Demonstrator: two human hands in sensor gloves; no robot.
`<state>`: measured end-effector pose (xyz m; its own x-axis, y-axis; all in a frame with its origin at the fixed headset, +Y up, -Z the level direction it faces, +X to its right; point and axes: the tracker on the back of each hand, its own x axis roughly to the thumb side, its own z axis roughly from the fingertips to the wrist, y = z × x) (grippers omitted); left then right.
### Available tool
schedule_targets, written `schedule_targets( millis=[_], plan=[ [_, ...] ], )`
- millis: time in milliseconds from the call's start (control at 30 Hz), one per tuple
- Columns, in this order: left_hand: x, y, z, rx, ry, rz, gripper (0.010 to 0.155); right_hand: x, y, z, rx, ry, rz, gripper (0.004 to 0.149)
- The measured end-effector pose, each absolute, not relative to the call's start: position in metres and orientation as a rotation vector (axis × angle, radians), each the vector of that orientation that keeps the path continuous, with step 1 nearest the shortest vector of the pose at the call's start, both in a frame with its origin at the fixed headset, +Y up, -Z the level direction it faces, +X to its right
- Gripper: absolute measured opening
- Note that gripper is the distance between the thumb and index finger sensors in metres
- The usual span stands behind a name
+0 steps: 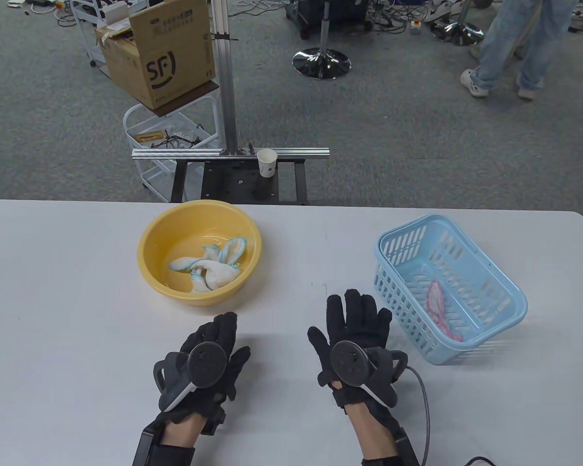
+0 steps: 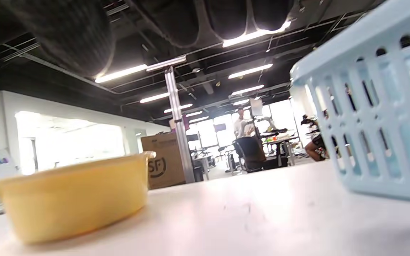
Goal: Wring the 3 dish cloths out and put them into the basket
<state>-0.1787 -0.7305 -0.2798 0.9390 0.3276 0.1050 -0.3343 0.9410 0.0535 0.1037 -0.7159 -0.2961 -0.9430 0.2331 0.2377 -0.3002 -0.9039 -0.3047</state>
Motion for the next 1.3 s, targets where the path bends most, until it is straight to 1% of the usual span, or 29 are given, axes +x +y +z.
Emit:
schedule_targets(
  millis=[67, 133, 267, 567, 833, 967, 1100, 1300],
  plan=[
    [-0.180, -0.732, -0.281, 0.064, -0.088, 0.335, 0.082, 0.102, -0.727, -0.295, 0.300, -0.478, 2.788, 0.077],
    [-0.182, -0.734, -0.282, 0.052, -0.077, 0.330, 0.083, 0.100, -0.737, -0.296, 0.318, -0.412, 2.778, 0.077],
    [-0.185, -0.739, -0.284, 0.030, -0.059, 0.329, 0.084, 0.097, -0.744, -0.294, 0.366, -0.353, 2.807, 0.078],
    [-0.189, -0.740, -0.284, 0.010, -0.027, 0.323, 0.089, 0.101, -0.742, -0.290, 0.367, -0.337, 2.763, 0.078],
    [-0.195, -0.740, -0.282, -0.043, 0.018, 0.345, 0.099, 0.100, -0.742, -0.289, 0.380, -0.328, 2.727, 0.078],
    [-0.196, -0.734, -0.287, -0.077, 0.043, 0.351, 0.104, 0.098, -0.742, -0.287, 0.395, -0.321, 2.707, 0.078],
    [-0.197, -0.722, -0.299, -0.103, 0.053, 0.367, 0.104, 0.097, -0.742, -0.287, 0.405, -0.318, 2.698, 0.077],
    [-0.208, -0.689, -0.329, -0.076, 0.044, 0.397, 0.092, 0.099, -0.742, -0.287, 0.392, -0.299, 2.679, 0.077]
  ],
)
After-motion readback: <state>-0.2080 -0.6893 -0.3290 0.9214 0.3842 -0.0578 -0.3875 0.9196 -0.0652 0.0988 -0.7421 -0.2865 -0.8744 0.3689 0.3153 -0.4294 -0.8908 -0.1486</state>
